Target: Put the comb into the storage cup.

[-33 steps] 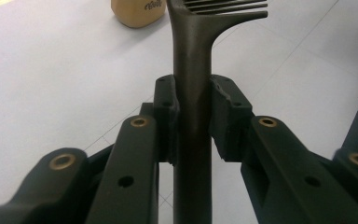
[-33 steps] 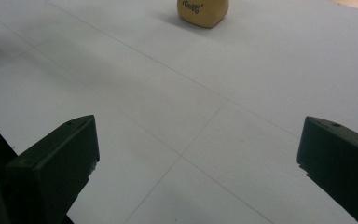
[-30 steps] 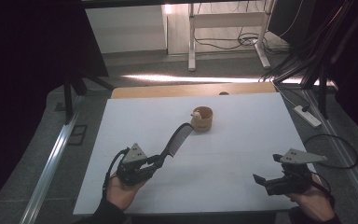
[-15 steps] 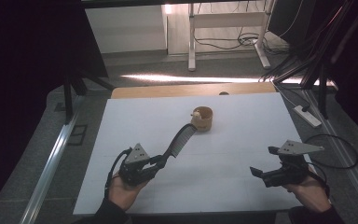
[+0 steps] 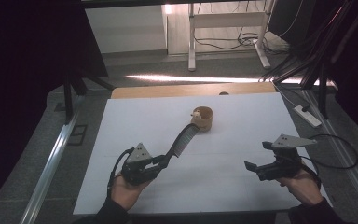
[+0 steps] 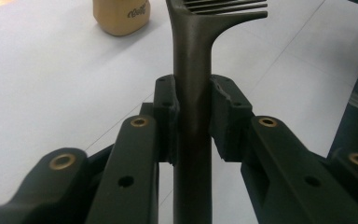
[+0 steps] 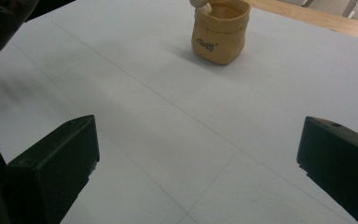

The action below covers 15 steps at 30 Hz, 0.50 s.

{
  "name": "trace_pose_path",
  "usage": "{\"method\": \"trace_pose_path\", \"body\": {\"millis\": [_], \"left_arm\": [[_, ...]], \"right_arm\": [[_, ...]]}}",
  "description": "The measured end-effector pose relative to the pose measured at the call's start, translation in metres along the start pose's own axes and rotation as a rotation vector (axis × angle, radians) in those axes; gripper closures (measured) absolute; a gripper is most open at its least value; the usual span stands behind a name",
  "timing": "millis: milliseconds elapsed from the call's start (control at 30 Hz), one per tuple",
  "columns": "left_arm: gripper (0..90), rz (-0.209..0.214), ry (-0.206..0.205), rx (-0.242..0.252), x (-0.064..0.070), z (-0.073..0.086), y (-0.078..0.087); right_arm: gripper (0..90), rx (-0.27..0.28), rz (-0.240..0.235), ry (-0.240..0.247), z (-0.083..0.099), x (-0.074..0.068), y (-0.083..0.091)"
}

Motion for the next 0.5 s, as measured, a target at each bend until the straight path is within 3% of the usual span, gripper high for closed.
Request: {"method": "trace_pose_path", "body": {"millis": [200, 500], "left_arm": [[72.1, 0.002, -0.006, 0.001, 0.003, -0.003, -0.004], [72.1, 0.002, -0.026, -0.007, 0.006, -0.006, -0.01]], "right_arm": [[0.0, 0.018, -0.03, -0.027, -0.006, -0.003, -0.004], [0.0, 0.022, -0.06, -0.026, -0.016, -0.008, -0.01]]}}
Point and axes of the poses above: each handheld gripper's, and its own axes: y roughly backward along the jaws, z roughly out of its underside, x roughly to its right, the point moved 4 cm from there along -y, roughly forward along the jaws, and after that the axes turned 8 degrees about -y, right-handed, at the moved point
